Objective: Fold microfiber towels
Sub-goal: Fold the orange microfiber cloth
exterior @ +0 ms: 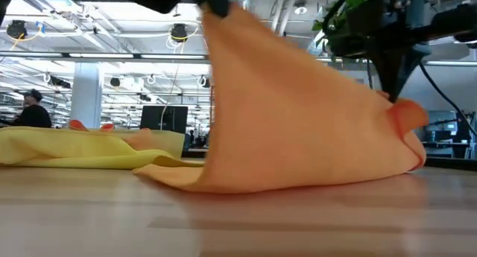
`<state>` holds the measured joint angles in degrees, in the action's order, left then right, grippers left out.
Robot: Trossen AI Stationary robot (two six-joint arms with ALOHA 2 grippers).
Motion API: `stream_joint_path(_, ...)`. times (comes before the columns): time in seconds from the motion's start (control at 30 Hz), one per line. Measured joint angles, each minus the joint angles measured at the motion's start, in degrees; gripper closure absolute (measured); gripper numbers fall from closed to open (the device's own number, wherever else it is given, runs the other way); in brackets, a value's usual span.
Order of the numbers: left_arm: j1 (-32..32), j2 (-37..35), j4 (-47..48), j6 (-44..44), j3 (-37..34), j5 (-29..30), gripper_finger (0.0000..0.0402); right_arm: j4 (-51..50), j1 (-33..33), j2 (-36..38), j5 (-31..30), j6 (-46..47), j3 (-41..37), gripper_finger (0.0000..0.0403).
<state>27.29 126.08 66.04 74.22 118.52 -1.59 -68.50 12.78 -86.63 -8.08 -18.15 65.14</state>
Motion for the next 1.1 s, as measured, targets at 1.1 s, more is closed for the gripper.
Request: stream_joint_path(1.1, -6.7, 0.1, 8.0, 17.0, -8.1, 1.7, 0.0401, 15.4, -17.0, 0.0, -2.7, -17.5, 0.0, 0.0396)
